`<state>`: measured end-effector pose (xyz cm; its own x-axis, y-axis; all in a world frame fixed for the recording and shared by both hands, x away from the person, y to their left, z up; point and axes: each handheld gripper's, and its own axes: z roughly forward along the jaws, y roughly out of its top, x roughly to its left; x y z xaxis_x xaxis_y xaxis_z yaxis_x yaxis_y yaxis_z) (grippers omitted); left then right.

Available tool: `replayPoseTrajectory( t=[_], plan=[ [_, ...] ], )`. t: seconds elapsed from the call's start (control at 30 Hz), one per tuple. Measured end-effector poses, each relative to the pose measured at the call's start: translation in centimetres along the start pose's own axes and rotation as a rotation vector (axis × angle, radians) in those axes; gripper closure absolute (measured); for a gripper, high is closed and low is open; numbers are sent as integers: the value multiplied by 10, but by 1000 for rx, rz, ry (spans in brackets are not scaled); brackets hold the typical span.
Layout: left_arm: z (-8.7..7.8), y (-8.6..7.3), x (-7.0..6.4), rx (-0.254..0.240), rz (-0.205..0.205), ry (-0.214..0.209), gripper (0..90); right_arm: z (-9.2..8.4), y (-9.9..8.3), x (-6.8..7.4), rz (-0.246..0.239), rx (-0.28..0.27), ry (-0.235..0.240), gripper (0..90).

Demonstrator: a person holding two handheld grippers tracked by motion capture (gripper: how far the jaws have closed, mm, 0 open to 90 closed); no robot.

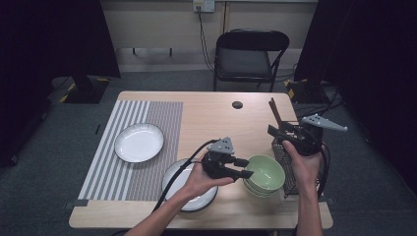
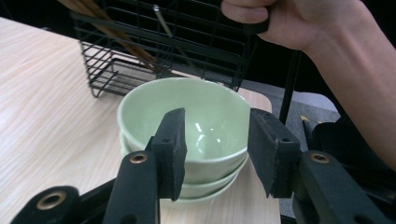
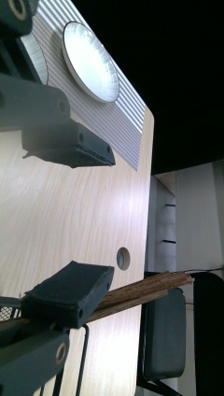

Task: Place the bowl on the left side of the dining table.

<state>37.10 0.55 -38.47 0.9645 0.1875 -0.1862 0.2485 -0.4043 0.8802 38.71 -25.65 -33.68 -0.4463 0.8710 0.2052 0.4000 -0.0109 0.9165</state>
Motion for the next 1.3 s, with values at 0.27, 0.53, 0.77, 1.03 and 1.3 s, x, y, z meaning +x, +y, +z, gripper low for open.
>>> replayPoseTrajectory(
  t=[0.27,0.53,0.77,1.03,1.3],
  plan=[
    [27,-2,-9,57,30,-43,506,1,-1,-1,-8,1,-6,392],
    [55,-1,-21,131,90,-46,458,-3,0,-2,-4,-14,-7,388],
    [67,-6,-20,178,118,-26,445,-4,0,-4,3,-15,-2,388],
    [78,-9,-21,208,157,-6,511,-6,0,-5,15,-23,-6,384],
    [79,-8,-21,238,182,-52,637,-8,0,-8,40,-38,4,376]
  ],
)
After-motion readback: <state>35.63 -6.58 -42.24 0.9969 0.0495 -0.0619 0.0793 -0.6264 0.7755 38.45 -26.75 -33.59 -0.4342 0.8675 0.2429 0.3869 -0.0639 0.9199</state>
